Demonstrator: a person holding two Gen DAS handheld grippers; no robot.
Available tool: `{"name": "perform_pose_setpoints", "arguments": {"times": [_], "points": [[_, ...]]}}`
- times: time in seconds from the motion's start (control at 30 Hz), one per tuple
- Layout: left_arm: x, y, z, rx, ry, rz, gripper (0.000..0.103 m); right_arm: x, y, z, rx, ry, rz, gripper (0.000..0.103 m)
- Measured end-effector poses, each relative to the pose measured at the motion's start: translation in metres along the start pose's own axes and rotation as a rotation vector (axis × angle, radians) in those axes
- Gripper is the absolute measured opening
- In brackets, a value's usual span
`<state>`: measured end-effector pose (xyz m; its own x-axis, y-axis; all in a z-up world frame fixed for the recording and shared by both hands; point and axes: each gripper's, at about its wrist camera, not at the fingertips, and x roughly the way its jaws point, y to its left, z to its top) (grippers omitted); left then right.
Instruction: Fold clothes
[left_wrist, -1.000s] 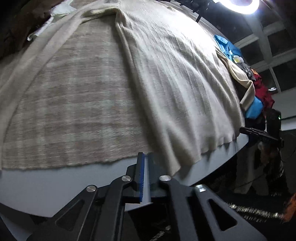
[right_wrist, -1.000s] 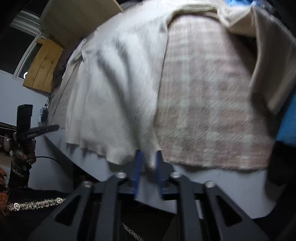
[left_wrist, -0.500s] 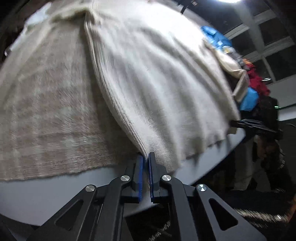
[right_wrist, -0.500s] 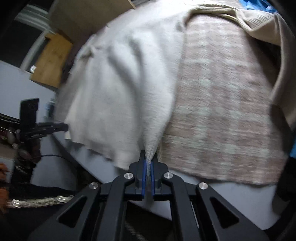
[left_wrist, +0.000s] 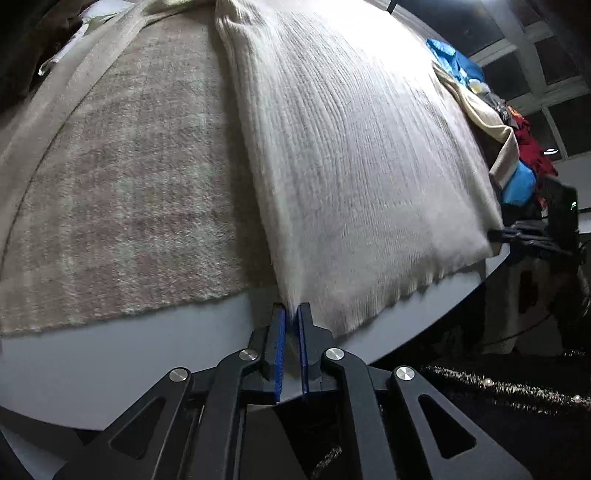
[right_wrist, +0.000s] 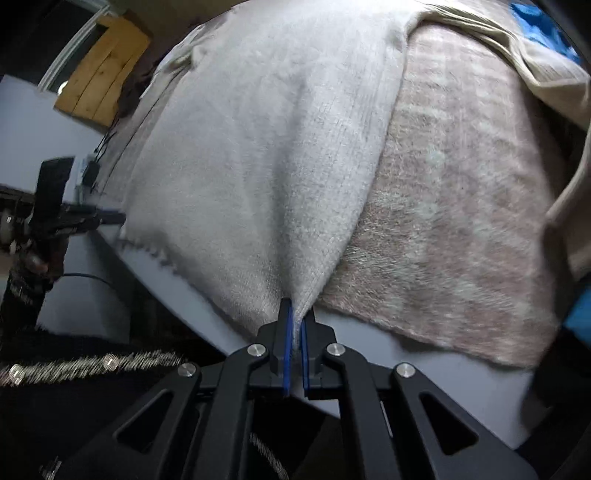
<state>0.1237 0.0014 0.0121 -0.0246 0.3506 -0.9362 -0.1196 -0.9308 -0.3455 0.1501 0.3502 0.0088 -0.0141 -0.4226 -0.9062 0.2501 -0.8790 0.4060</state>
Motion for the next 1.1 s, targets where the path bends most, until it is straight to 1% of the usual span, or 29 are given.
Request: {"name": "perform_pose_setpoints", "arguments": {"times": [0.03,0.07,0.1,0.13,0.17,0.2,0.23,0.27,0.33,0.43,0.47,0.57,0.7,0.77,0.83,0.87,0.9,0.93,0.97,1.03,1.1], "points": [[-0.008,0.001,0.004,-0.005,-0.008,0.010,0.009,-0.007,-0.002,0.003,0.013,0.006,-0.002,0.010],[-0.018,0.004,0.009,-0.004,-0.027,0.017,0.012,-0.014,-0.004,0.006,0.022,-0.009,0.009,0.017],[-0.028,0.007,0.020,-0.003,-0.060,0.027,0.014,-0.022,-0.005,0.009,0.032,-0.024,0.020,0.023],[-0.038,0.011,0.030,-0.003,-0.095,0.038,0.017,-0.031,-0.007,0.013,0.039,-0.046,0.029,0.026],[-0.042,0.013,0.042,-0.005,-0.116,0.055,0.018,-0.040,-0.012,0.020,0.043,-0.096,0.026,0.032],[-0.046,0.017,0.054,-0.004,-0.138,0.074,0.018,-0.048,-0.020,0.031,0.060,-0.156,0.016,0.037],[-0.048,0.019,0.076,-0.001,-0.184,0.086,0.018,-0.054,-0.027,0.041,0.077,-0.207,0.010,0.037],[-0.046,0.020,0.096,-0.002,-0.213,0.083,0.018,-0.051,-0.033,0.050,0.095,-0.223,0.015,0.037],[-0.035,0.027,0.131,-0.026,-0.244,0.086,0.018,-0.047,-0.046,0.068,0.129,-0.255,0.026,0.037],[-0.010,0.029,0.169,-0.046,-0.223,0.064,0.018,-0.039,-0.064,0.096,0.181,-0.304,0.042,0.037],[-0.002,0.029,0.178,-0.043,-0.208,0.073,0.019,-0.037,-0.070,0.105,0.198,-0.320,0.047,0.037],[0.014,0.021,0.183,-0.035,-0.198,0.088,0.020,-0.029,-0.089,0.133,0.250,-0.369,0.063,0.037],[0.015,0.022,0.189,-0.049,-0.208,0.077,0.019,-0.019,-0.113,0.169,0.319,-0.433,0.085,0.037],[0.017,0.021,0.190,-0.035,-0.209,0.086,0.011,-0.015,-0.123,0.187,0.347,-0.461,0.098,0.037],[0.019,0.017,0.191,-0.014,-0.208,0.099,0.008,-0.009,-0.117,0.198,0.317,-0.458,0.124,0.036],[0.019,0.015,0.191,-0.005,-0.208,0.107,0.007,-0.004,-0.108,0.206,0.284,-0.444,0.117,0.020],[0.018,0.015,0.191,-0.002,-0.210,0.117,0.007,-0.002,-0.099,0.210,0.237,-0.417,0.081,0.006],[0.013,0.016,0.190,-0.001,-0.218,0.124,0.007,-0.001,-0.092,0.212,0.199,-0.399,0.022,0.006],[0.009,0.020,0.188,-0.010,-0.228,0.136,0.007,-0.005,-0.088,0.213,0.169,-0.404,-0.040,0.005],[0.006,0.031,0.185,-0.041,-0.236,0.157,0.006,-0.016,-0.091,0.210,0.164,-0.432,-0.117,0.005],[0.012,0.039,0.187,-0.074,-0.209,0.123,0.009,-0.011,-0.096,0.211,0.175,-0.378,-0.086,0.006]]}}
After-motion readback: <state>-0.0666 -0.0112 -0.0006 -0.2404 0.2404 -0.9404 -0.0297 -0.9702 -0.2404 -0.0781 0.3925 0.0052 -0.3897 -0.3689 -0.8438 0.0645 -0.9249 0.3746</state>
